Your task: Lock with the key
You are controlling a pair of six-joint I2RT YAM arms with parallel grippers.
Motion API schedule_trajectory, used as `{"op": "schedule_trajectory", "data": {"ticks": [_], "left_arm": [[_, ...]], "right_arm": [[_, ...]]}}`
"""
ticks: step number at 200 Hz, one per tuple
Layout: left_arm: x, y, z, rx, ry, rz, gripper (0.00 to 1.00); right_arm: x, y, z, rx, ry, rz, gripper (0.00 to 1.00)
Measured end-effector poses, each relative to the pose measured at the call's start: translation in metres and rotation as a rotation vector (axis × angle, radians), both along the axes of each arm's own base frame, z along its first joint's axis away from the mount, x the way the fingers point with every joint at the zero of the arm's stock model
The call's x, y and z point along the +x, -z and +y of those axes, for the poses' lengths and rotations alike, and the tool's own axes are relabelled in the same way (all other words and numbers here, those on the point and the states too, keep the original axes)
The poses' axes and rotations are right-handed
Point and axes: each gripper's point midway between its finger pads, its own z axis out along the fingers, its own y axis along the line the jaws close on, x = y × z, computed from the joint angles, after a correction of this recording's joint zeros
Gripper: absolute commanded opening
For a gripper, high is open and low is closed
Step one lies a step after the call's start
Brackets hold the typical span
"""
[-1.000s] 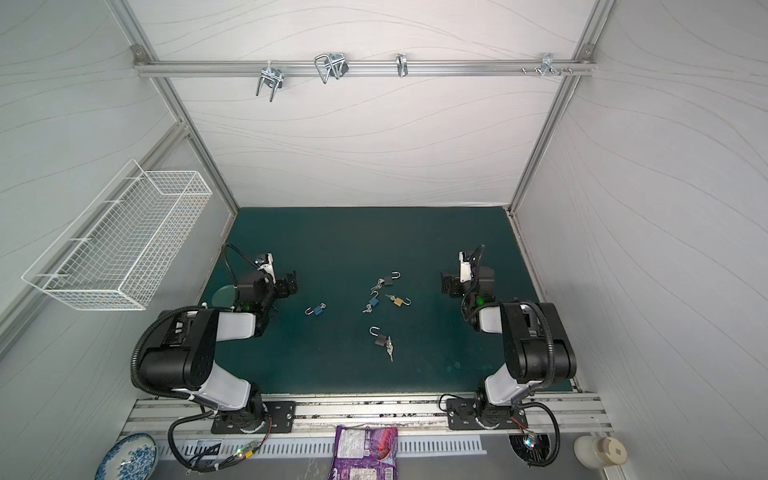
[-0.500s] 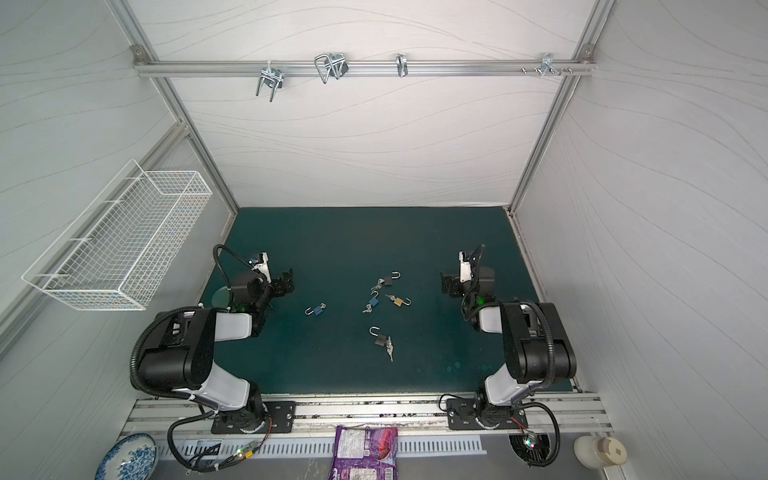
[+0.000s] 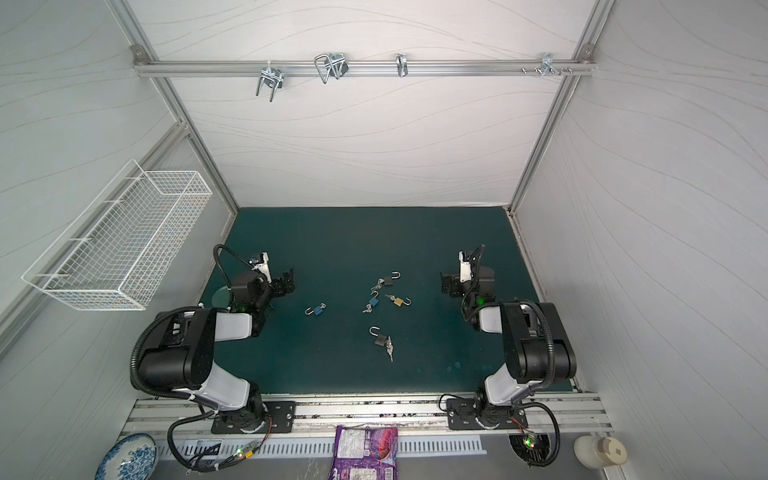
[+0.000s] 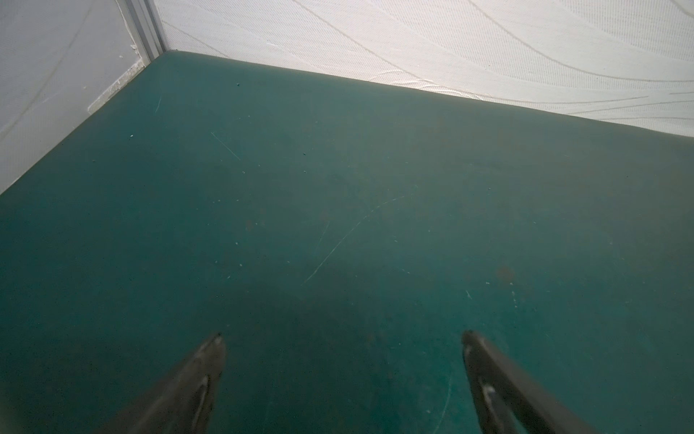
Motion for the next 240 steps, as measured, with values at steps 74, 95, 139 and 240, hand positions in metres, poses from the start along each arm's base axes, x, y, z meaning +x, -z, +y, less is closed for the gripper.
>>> {"op": "schedule_trajectory", "data": {"ticks": [74,95,139,240], "left_arm": [[-0.036,-0.041,-0.013,0.087,-0.117,-0.093,0.99],[-0.036,-0.08,-0.009,0.075,-0.271,-0.086,0.99],[-0.047,-0.146,0.01,-0.097,-0.527,-0.058,0.99],[-0.103,-0.082,-0.099,-0.312,-0.144,0.384,0.99]], "right_arm": [[-0.004,-0.048,0.006,-0.047,0.046,-0.075,0.99],[0.0,-0.095,0.011,0.023,0.063,-0.152,0.99],[-0.009,-0.137,0.006,0.274,0.188,-0.093,0.99],[-0.061,-0.125,0.049,0.531,0.119,0.314,0.93]]}}
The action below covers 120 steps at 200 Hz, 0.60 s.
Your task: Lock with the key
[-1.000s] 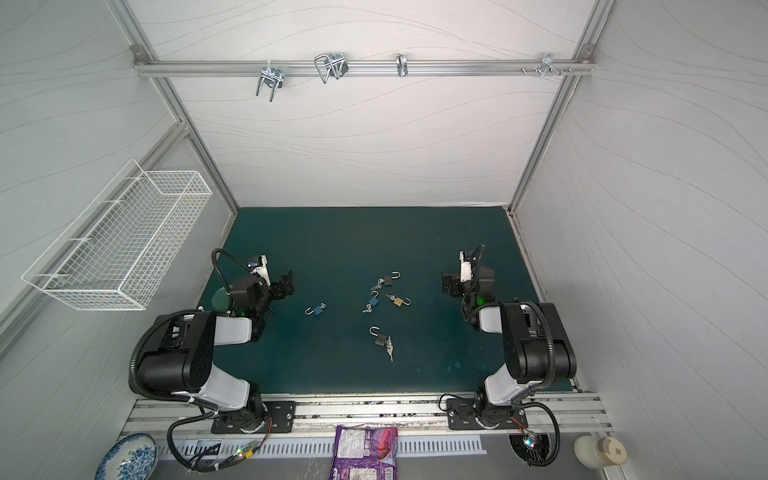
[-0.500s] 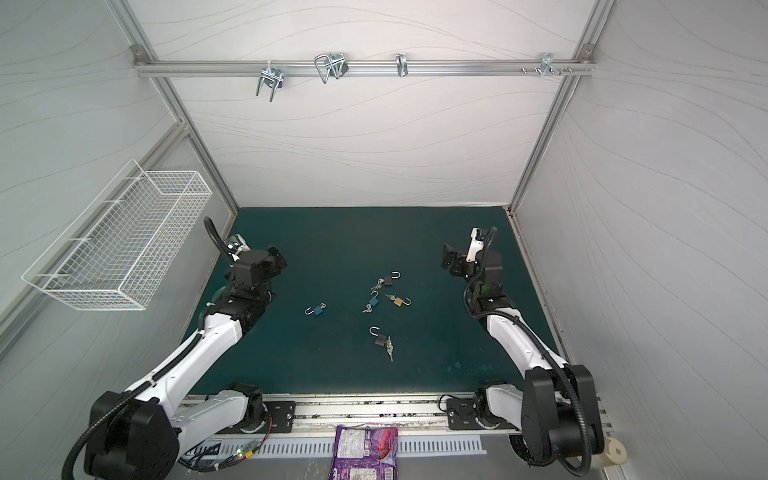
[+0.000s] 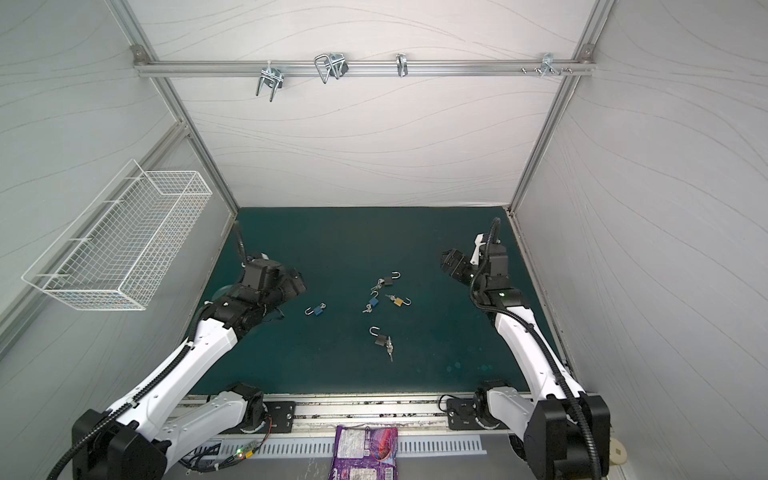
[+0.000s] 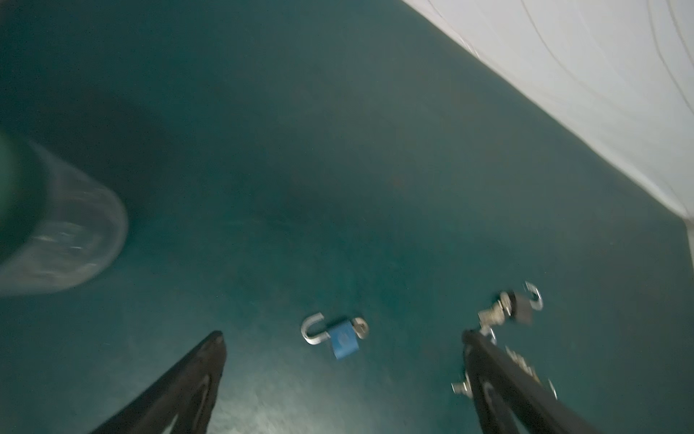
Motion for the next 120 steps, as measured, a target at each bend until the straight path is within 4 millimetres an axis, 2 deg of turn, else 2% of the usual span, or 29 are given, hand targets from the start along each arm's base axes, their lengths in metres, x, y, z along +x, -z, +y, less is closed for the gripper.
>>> {"op": "schedule_trajectory", "data": {"ticks": [21,54,72,94,120], "left_arm": [[-0.012,0.009,-0.031,-0.037,0.121,0.039,0.99],[-0.027,0.028,-0.058,-0.079,0.237,0.12,0.99],[-0.033,0.034,-0.068,-0.112,0.281,0.149,0.99],[-0.04,0.042,-0.077,-0.16,0.32,0.163,0.99],[-0.052,0.058,-0.079,-0.202,0.327,0.196,0.98]], "right_arm": [[-0.019,0.008,0.038,-0.034,-0.144,0.072,0.91],[-0.061,0.026,0.103,-0.169,-0.404,0.152,0.87],[-0.087,0.046,0.123,-0.266,-0.521,0.214,0.84],[-0.119,0.073,0.14,-0.379,-0.666,0.27,0.76],[-0.143,0.098,0.155,-0.478,-0.831,0.283,0.74]]}}
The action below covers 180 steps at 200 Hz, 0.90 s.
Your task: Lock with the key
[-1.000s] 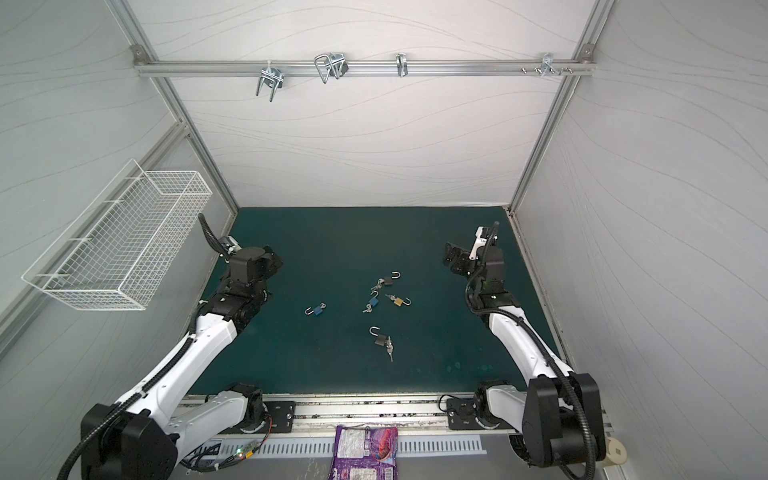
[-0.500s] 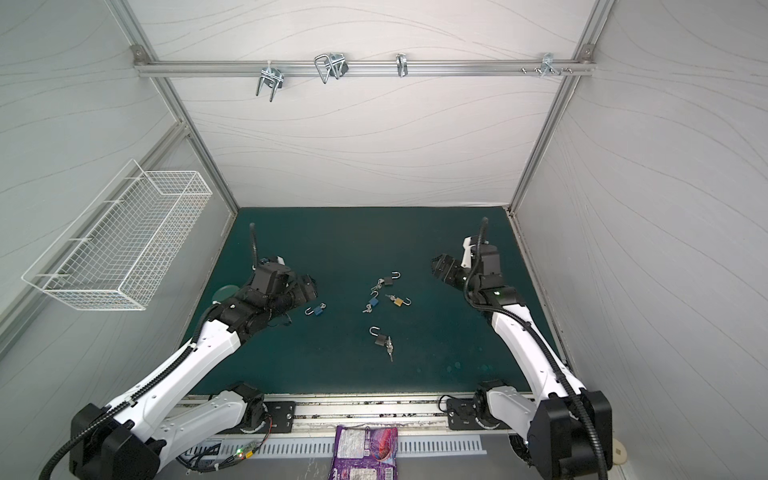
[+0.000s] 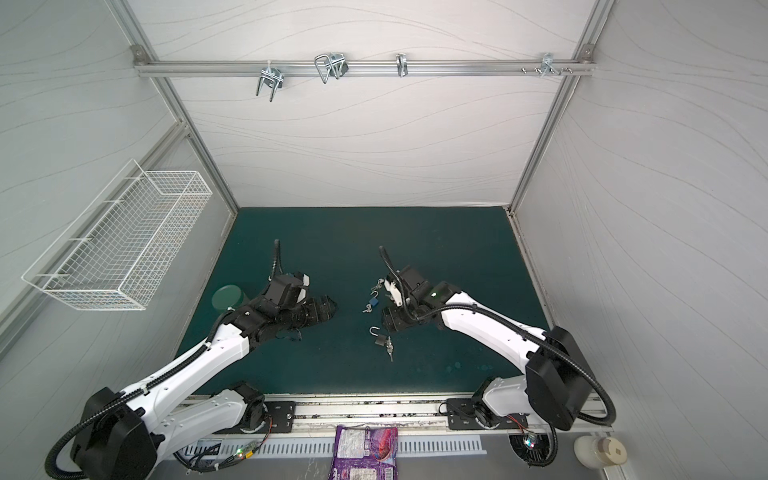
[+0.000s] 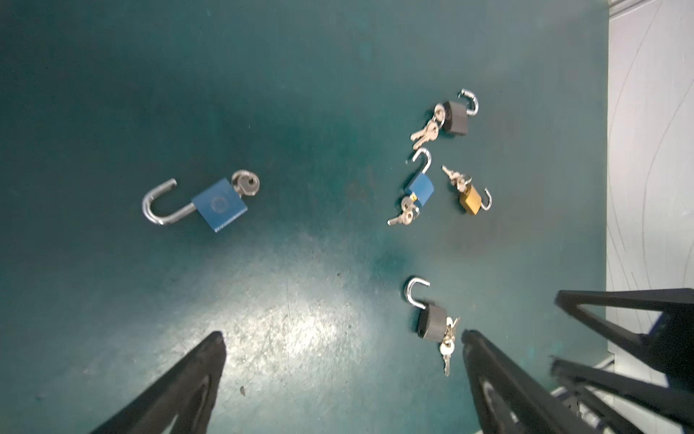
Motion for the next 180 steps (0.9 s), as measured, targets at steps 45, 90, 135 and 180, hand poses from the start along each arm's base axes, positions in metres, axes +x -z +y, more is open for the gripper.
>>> {"op": "schedule_trajectory", "data": {"ticks": [45,90,135,180], "left_arm": [[0.011,-0.001,0.007,-0.127,-0.069,0.022,0.95],[0.027,-0.009,0.019,-0.245,-0.13,0.033,0.93],[0.031,-0.014,0.025,-0.302,-0.143,0.037,0.91],[0.03,-0.014,0.023,-0.318,-0.136,0.049,0.9]], "right_arm": [[-0.013,0.034,0.022,-0.124,-0.278,-0.018,0.69],[-0.007,0.045,0.034,-0.164,-0.435,-0.061,0.65],[-0.011,0.055,0.035,-0.192,-0.519,-0.075,0.64],[-0.015,0.064,0.035,-0.24,-0.568,-0.096,0.62]]}}
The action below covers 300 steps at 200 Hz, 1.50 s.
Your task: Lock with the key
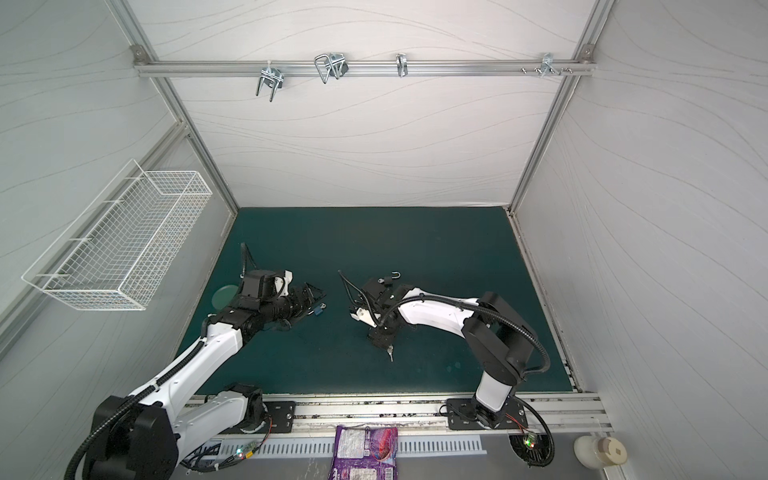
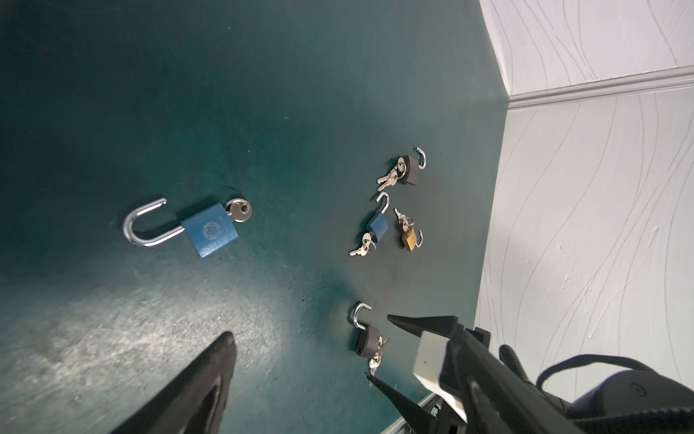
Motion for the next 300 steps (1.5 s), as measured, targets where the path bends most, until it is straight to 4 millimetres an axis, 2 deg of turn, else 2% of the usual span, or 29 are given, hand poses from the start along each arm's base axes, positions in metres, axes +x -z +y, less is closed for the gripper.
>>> {"op": "schedule_trajectory", "data": {"ticks": [97,188,245,272,286,300], "left_arm": [[0.001,0.0,0.001,-0.006,-0.007,0.004,0.86],[-0.003,0.003,0.003,-0.007,-0.012,0.009,0.85],[-0.004,-0.006,0.006,-0.002,-0.019,-0.016,0.84],[0.001,-0.019,0.005,-0.003,-0.015,-0.044,0.85],[0.006,-0.031,0.004,-0.007,-0.007,-0.072,0.85],[0.009,-0.045,0.0,-0.022,0.012,-0.107,0.85]], "right_arm": [[-0.007,0.018,-0.003,-0.072,-0.038,-0.013,0.52],[-0.005,0.02,-0.004,-0.091,-0.042,-0.041,0.33],[-0.005,0.018,-0.004,-0.081,-0.031,-0.045,0.21],[-0.005,0.0,-0.006,-0.028,-0.008,-0.083,0.07],[-0.002,-0.021,-0.004,0.046,0.023,-0.129,0.06],[0.005,-0.051,-0.001,0.15,0.07,-0.198,0.04]]}}
